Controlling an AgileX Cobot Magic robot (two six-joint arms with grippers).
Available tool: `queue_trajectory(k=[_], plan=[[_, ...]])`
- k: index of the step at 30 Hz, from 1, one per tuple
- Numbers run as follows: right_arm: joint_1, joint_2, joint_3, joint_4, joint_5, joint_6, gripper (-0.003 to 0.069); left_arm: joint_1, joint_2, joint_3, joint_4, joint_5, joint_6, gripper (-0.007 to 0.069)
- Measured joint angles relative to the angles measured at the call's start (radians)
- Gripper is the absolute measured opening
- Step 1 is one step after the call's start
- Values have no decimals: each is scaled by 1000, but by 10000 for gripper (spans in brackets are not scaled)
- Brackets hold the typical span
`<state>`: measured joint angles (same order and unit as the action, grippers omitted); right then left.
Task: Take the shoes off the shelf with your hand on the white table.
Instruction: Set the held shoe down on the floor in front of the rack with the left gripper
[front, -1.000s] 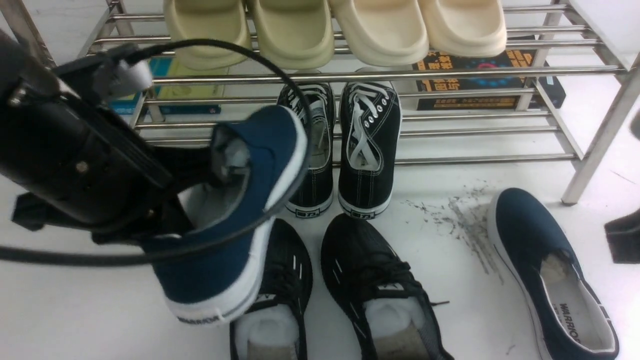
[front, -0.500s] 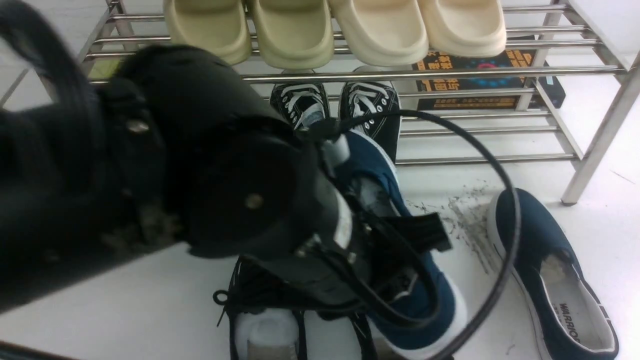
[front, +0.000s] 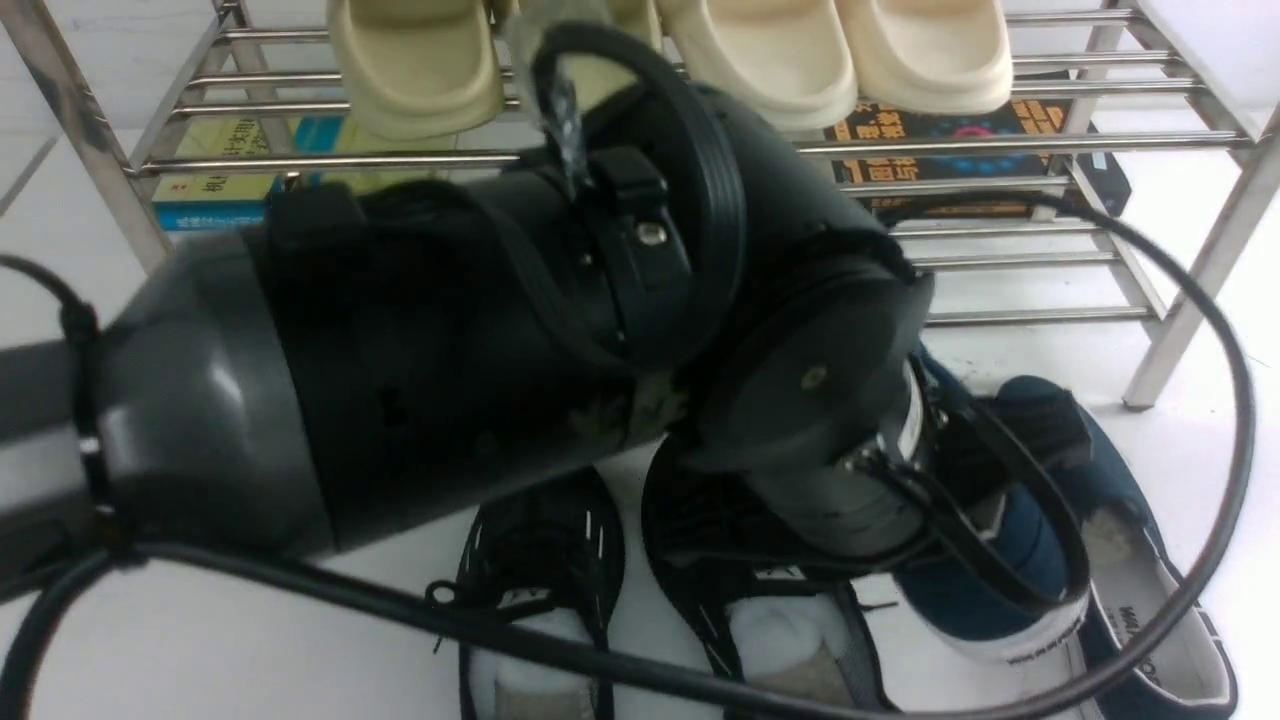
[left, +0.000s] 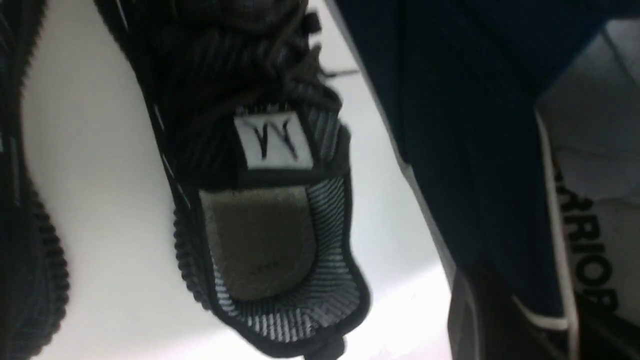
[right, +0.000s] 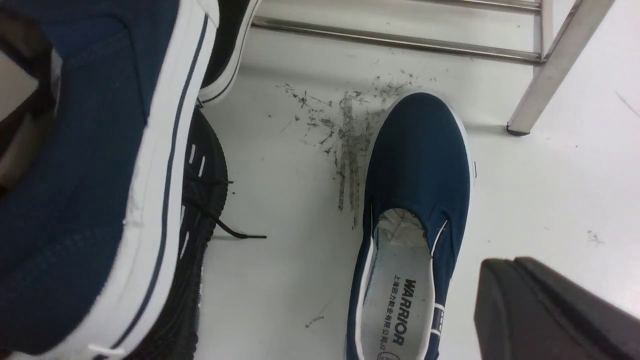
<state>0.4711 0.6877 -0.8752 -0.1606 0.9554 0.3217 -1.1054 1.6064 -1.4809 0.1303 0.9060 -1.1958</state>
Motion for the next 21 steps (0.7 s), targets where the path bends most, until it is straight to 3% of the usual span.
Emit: queue_trajectory(k=[10, 21], plan=[[0, 0, 0, -1, -1, 0, 5, -60, 62, -41, 35, -1, 30, 83], [0, 0, 0, -1, -1, 0, 17, -59, 210, -41, 146, -34, -124, 85]])
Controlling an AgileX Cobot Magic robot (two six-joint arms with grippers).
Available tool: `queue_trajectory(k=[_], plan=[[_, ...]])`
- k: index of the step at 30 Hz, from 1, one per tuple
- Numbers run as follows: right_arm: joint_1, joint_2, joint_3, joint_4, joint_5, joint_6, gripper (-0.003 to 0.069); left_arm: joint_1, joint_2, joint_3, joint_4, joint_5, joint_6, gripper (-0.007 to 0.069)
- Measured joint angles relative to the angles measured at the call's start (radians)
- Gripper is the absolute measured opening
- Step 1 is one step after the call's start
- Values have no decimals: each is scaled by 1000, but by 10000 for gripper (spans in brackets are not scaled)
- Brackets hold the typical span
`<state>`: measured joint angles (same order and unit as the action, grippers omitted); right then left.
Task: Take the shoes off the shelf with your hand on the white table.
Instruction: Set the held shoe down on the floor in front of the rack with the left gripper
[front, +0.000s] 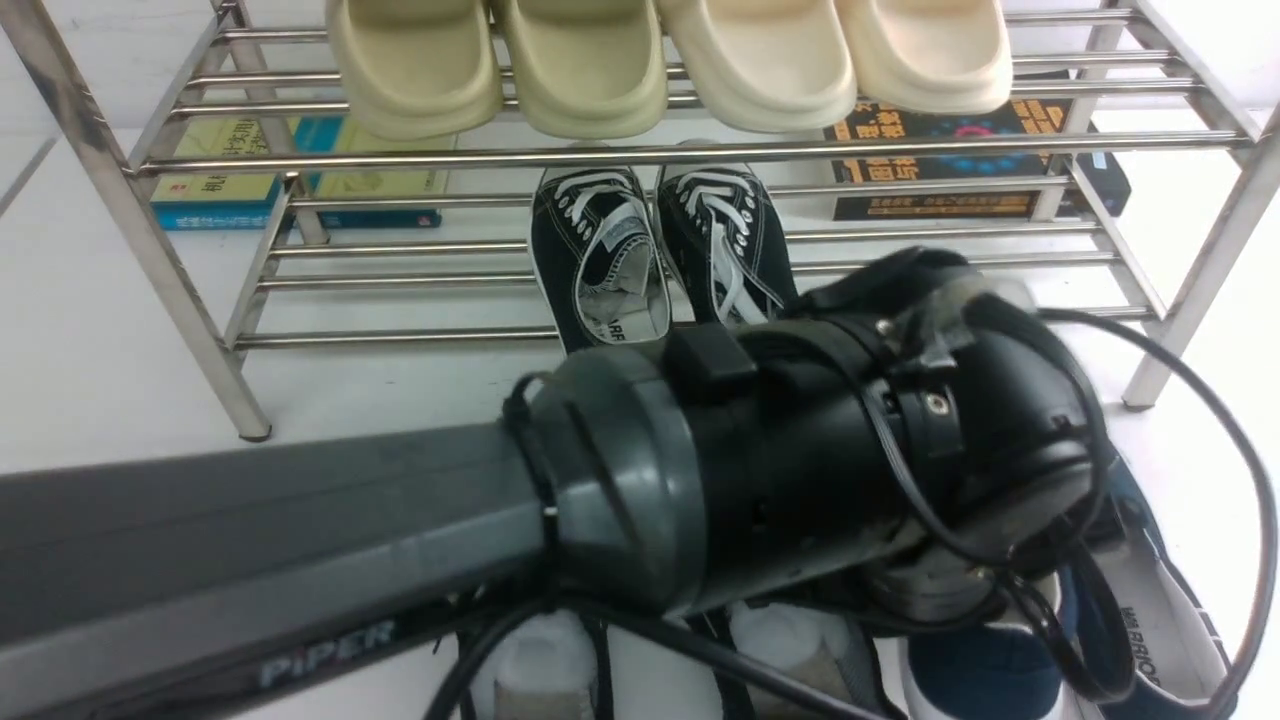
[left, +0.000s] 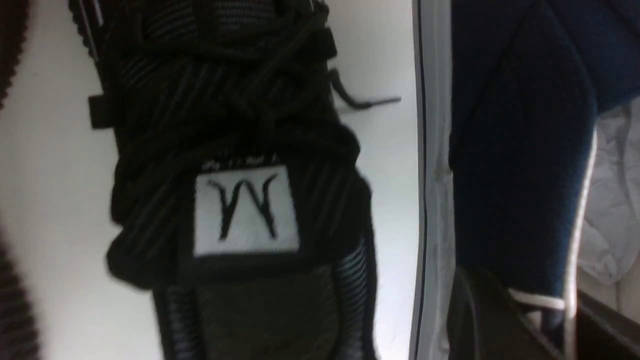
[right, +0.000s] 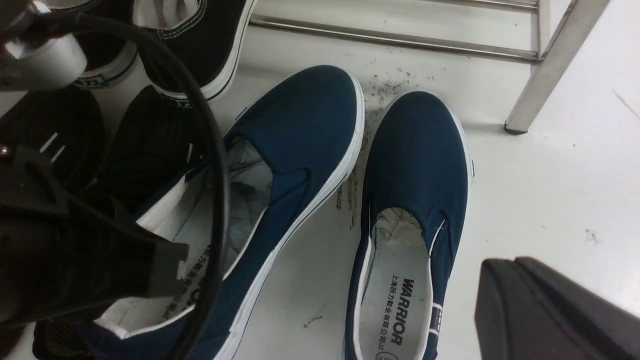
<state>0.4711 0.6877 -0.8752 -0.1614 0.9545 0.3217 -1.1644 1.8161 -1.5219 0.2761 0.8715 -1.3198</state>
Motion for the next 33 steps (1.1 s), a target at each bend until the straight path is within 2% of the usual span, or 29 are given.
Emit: queue_trajectory(k=[6, 14, 24, 33], plan=[[0, 0, 0, -1, 0, 0, 24, 0, 1, 0, 29, -102, -38, 95], [0, 0, 0, -4, 0, 0, 31, 0, 49, 0, 63, -116, -79, 110], [0, 0, 0, -13, 0, 0, 46, -1, 84, 0, 292, -120, -310, 125], [0, 0, 0, -14, 0, 0, 58, -30, 31, -7, 362, -35, -369, 132]])
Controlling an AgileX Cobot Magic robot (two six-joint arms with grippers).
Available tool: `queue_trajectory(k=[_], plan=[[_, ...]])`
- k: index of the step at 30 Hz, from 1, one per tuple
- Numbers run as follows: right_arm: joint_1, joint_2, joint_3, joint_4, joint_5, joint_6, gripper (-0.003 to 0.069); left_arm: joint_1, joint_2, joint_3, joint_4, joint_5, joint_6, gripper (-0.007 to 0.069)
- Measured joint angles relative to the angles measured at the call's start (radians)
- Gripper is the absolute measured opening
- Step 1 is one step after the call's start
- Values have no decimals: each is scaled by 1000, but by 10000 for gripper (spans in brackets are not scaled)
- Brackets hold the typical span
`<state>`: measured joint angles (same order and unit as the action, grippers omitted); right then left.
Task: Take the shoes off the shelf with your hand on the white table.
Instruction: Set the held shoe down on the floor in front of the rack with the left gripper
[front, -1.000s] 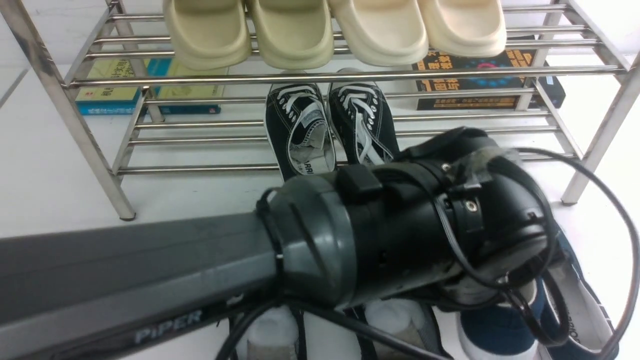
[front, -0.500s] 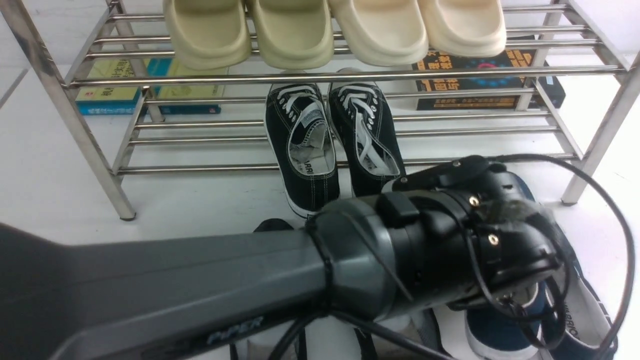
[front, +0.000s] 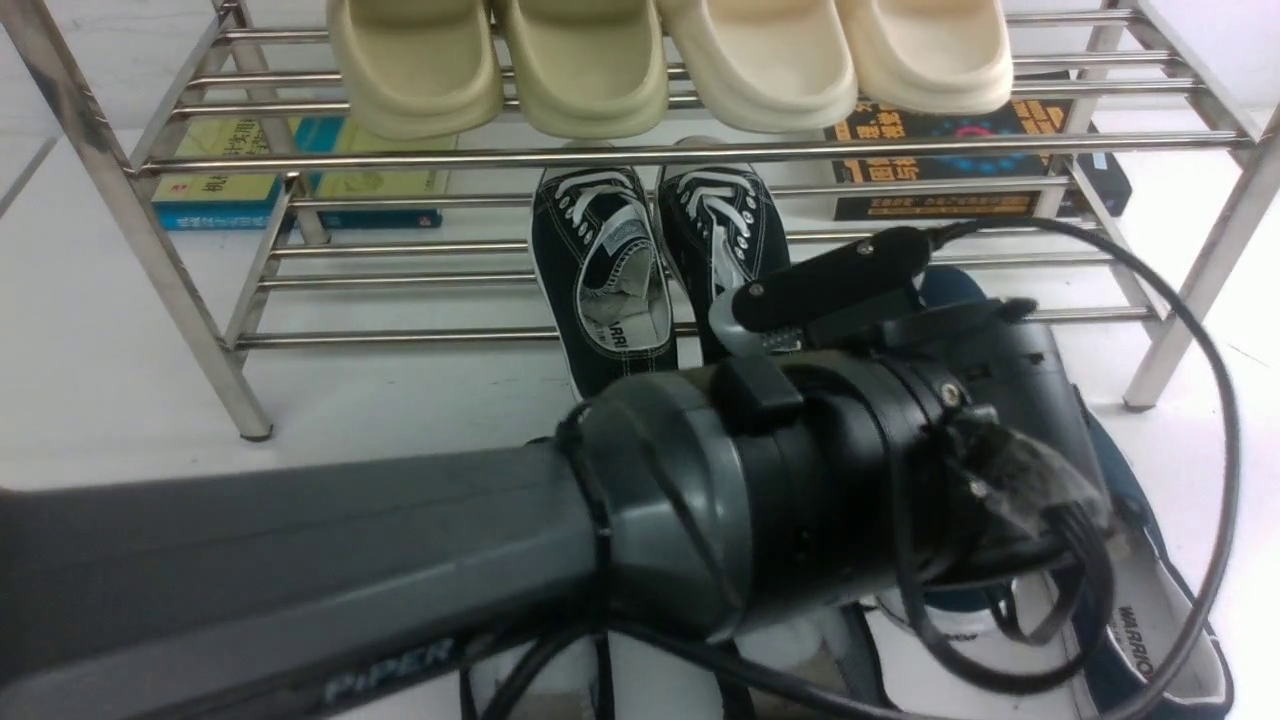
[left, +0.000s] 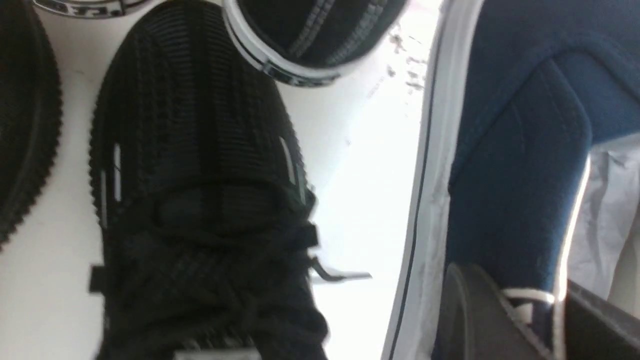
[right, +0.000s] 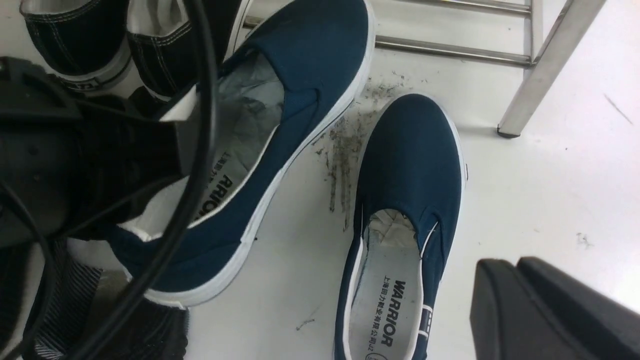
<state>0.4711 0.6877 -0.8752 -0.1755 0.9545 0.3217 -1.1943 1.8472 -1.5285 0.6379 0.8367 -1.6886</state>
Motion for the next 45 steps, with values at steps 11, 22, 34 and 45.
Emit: queue_trajectory(k=[11, 22, 34, 45], plan=[[0, 0, 0, 0, -2, 0, 74, -49, 80, -4, 37, -40, -172, 169], [0, 0, 0, 0, 0, 0, 88, -48, 82, -5, 118, 86, -269, 205], [0, 0, 0, 0, 0, 0, 102, -48, 88, -5, 113, -48, -313, 226], [0, 0, 0, -1, 0, 0, 119, -48, 115, -6, 132, -102, -323, 272]])
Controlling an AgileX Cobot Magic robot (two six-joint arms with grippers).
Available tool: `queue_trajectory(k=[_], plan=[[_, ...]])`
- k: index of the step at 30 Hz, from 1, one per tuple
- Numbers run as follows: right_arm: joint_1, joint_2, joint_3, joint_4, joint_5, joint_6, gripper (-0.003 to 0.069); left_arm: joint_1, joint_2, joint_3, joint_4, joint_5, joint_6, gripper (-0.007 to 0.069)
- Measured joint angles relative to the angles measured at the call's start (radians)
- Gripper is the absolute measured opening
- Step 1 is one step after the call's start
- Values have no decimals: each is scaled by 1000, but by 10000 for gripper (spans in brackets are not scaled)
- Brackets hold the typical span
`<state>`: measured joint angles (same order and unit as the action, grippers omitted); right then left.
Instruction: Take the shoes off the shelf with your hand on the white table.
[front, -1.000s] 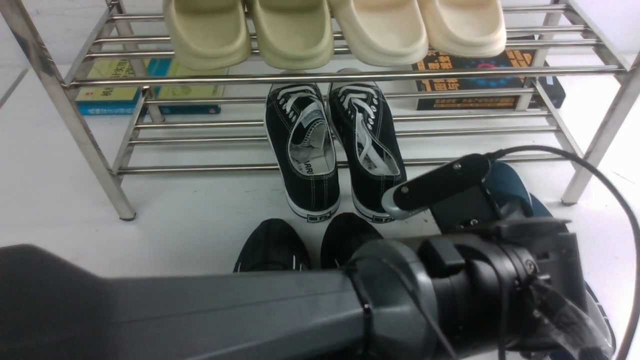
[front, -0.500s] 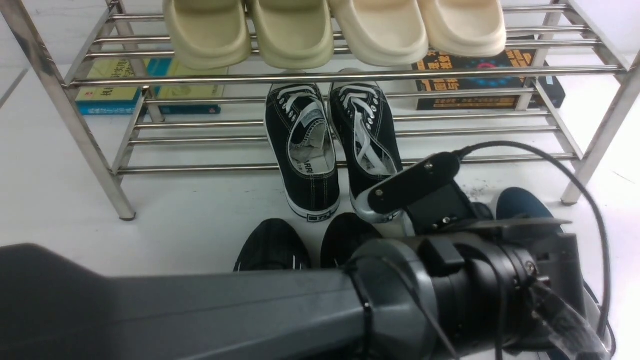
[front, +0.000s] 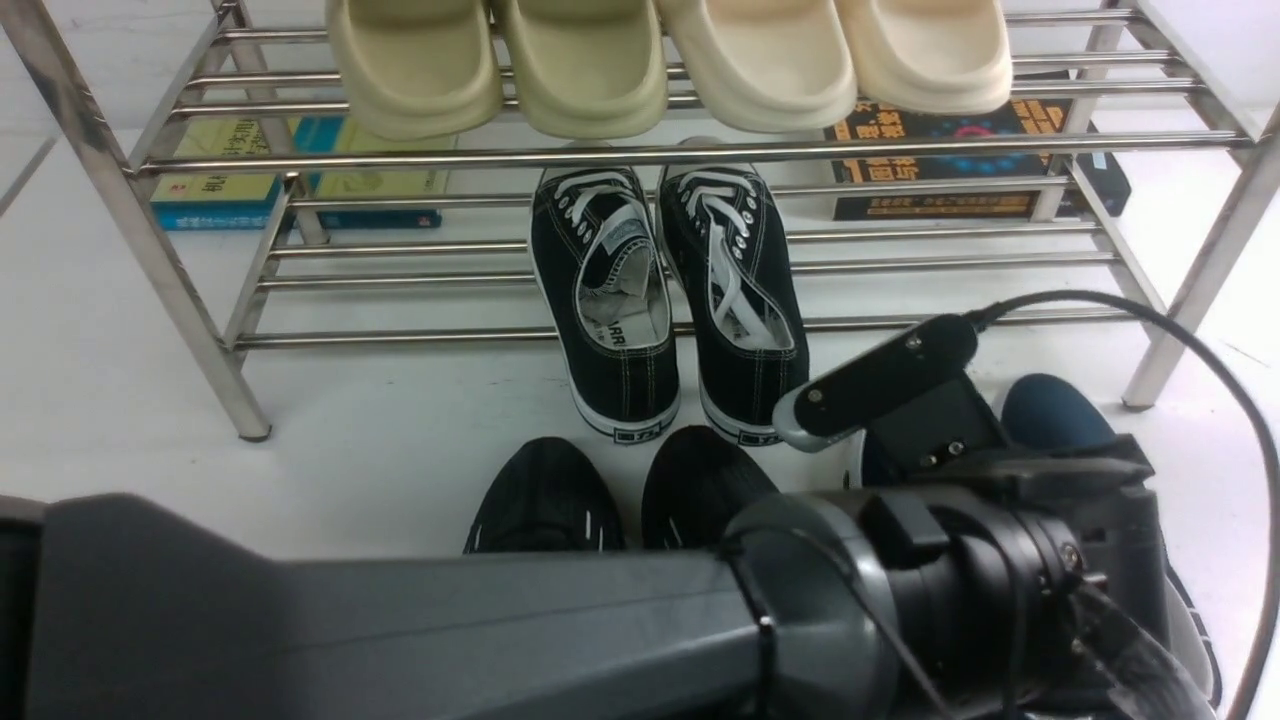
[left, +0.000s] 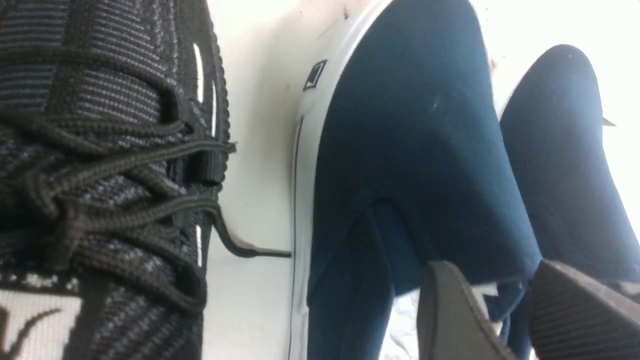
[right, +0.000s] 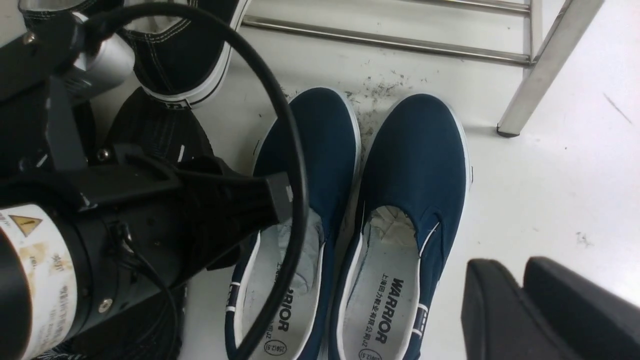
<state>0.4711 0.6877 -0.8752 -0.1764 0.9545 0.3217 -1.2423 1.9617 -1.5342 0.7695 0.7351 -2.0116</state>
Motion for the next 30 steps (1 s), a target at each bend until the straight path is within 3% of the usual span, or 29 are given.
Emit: queue_trajectory(k=[3, 5, 8, 9, 10, 14, 19, 25, 30], plan=[[0, 0, 0, -4, 12, 0, 120, 0, -5, -1, -9, -2, 68, 279], [0, -1, 0, -11, 30, 0, 122, 0, -22, -1, -33, 0, 165, 279], [0, -16, 0, -24, 53, -2, 122, 0, -96, -1, -108, 22, 402, 269], [0, -17, 0, -24, 55, -2, 122, 0, -102, -1, -114, 22, 402, 267], [0, -30, 0, -28, 59, -5, 122, 0, -150, -1, -154, 55, 511, 248], [0, -92, 0, -35, 88, -35, 107, 0, -306, -1, -195, 221, 699, 155], [0, -207, 0, -36, 175, -48, 18, 1, -481, -2, -170, 454, 836, 27], [0, -355, 29, -27, 197, -43, -15, 1, -621, -2, -140, 499, 943, 1], [0, -470, 255, 9, -155, -30, -15, 1, -669, -2, -137, 499, 964, 1]])
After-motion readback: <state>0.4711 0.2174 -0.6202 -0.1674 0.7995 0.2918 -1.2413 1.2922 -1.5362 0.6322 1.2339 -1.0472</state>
